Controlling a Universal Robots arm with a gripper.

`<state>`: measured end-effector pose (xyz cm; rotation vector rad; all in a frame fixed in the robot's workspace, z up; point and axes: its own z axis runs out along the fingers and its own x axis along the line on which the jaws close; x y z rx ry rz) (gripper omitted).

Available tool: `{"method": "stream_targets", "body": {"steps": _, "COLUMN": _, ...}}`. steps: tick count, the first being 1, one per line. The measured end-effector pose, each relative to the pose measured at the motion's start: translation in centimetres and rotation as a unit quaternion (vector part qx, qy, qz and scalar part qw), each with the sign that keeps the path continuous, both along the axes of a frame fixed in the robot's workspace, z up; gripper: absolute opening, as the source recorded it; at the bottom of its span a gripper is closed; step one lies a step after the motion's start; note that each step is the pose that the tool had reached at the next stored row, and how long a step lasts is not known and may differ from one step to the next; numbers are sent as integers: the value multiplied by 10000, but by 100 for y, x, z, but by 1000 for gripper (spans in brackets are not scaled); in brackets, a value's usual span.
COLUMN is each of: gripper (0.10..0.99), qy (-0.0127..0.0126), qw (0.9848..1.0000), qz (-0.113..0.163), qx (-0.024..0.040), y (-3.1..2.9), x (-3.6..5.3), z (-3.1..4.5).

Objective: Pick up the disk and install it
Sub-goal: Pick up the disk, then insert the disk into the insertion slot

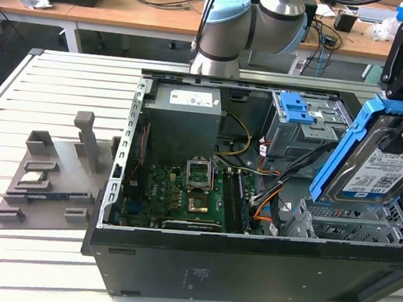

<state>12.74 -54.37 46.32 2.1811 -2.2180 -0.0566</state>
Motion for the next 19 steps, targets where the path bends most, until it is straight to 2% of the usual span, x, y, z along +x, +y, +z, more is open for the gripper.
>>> {"method": "stream_targets", "body": {"steps": 6, "gripper": 365, "qy": 0, "qw": 10000, "qz": 0, "qx": -1, "y": 0, "x": 3, "z": -3}}
{"method": "stream_targets", "body": {"steps": 9, "gripper": 365, "qy": 0, "qw": 10000, "qz": 0, "qx": 0, "y": 0, "x": 8, "z": -33}}
{"method": "stream_targets", "body": {"steps": 13, "gripper": 365, "qy": 0, "qw": 10000, "qz": 1, "qx": 0, "y": 0, "x": 17, "z": -85}}
{"method": "stream_targets", "body": {"steps": 17, "gripper": 365, "qy": 0, "qw": 10000, "qz": 0, "qx": -1, "y": -11, "x": 24, "z": -198}}
{"method": "stream_targets", "body": {"steps": 19, "gripper": 365, "qy": 0, "qw": 10000, "qz": 0, "qx": -1, "y": -31, "x": 25, "z": -206}}
